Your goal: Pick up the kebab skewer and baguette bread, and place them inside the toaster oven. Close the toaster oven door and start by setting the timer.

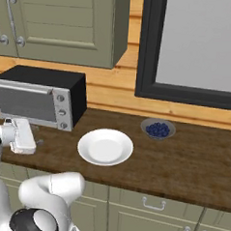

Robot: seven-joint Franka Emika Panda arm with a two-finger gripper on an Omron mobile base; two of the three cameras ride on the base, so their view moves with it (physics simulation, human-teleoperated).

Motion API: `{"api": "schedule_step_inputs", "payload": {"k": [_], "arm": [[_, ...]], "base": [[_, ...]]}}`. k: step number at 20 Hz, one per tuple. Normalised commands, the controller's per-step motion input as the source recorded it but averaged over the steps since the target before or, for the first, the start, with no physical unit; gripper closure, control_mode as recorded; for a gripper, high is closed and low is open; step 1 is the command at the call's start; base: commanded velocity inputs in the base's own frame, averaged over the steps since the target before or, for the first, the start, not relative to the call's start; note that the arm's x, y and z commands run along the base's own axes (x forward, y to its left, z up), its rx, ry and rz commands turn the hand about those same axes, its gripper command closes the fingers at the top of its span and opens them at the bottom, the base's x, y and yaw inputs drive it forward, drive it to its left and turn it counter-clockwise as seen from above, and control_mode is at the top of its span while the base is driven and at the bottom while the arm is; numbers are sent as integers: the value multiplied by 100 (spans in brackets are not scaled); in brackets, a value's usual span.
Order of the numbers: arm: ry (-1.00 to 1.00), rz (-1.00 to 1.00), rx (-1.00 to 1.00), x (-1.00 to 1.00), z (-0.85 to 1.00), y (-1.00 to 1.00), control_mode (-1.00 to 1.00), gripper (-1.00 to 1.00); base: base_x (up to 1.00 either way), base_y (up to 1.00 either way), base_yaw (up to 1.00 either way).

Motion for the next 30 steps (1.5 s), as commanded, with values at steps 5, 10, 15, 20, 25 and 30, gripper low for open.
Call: {"api": "schedule_step_inputs", "payload": {"k": [5, 10, 15, 20, 25, 30], "arm": [[5, 16, -14, 24, -7, 0, -100, -100], [0, 21, -13, 28, -15, 0, -100, -100], [0, 18, -11, 27, -6, 0, -100, -100], [2, 6, -6, 33, -3, 2, -100, -100], [3, 0, -6, 14, -15, 1, -100, -100], [3, 0, -4, 20, -26, 12, -100, -100]], "base": [[0, 0, 0], [0, 0, 0], [0, 0, 0], [0, 0, 0], [0, 0, 0], [0, 0, 0]]}}
